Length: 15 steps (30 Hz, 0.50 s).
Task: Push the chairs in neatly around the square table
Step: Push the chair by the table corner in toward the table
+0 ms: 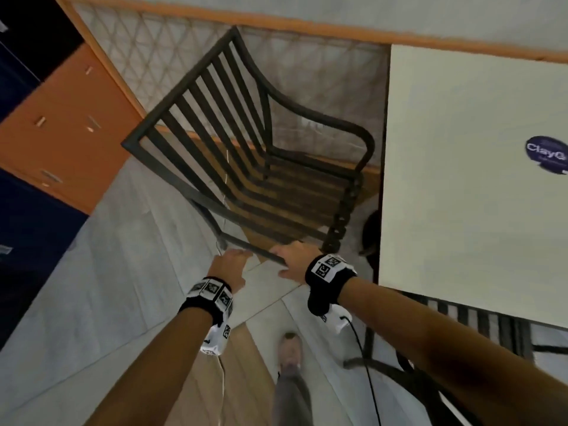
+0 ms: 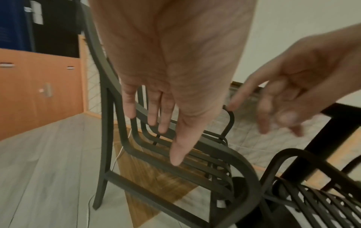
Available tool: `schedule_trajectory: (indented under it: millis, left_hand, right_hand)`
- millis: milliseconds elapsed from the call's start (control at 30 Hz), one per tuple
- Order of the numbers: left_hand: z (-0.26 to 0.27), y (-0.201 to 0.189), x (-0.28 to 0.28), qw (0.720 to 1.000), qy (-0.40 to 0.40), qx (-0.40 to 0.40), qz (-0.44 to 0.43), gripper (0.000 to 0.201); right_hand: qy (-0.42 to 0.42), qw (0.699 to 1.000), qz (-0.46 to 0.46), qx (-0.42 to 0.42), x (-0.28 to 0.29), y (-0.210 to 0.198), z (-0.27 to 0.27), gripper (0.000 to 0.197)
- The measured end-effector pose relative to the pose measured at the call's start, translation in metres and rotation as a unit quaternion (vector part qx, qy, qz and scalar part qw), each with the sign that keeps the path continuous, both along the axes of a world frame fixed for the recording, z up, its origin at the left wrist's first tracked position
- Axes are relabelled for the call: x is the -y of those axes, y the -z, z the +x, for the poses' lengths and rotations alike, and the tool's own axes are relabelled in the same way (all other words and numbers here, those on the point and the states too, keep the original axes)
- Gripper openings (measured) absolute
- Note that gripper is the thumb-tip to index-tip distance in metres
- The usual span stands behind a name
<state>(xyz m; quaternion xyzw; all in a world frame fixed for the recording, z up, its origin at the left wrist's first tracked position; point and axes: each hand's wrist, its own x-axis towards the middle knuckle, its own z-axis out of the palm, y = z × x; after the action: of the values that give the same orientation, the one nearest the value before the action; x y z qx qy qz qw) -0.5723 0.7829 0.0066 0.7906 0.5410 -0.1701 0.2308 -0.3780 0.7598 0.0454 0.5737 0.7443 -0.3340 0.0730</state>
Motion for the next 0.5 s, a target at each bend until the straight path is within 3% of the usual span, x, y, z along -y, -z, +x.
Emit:
schedule_trajectory:
  millis: [133,267,500]
  left_hand:
    - [0.007,0.018,-0.069,0.994,0.019,-0.001,0.104,0.065]
    - [0.016,0.038,-0.104,0.992,0.014,-0.022,0.120,0.070]
    - [0.005,0.064,-0.130,0.986,0.061,-0.072,0.136,0.063]
  right_hand:
    - [0.064,0.996,0.038,0.054,-0.052,0.053,-0.022,0.061]
    - [0.083,0.990,-0.015,0.112,-0.074,0.097,-0.027,0.061]
    - [0.041,0.984,-0.044,0.169,-0.078,0.115,-0.006,0.059]
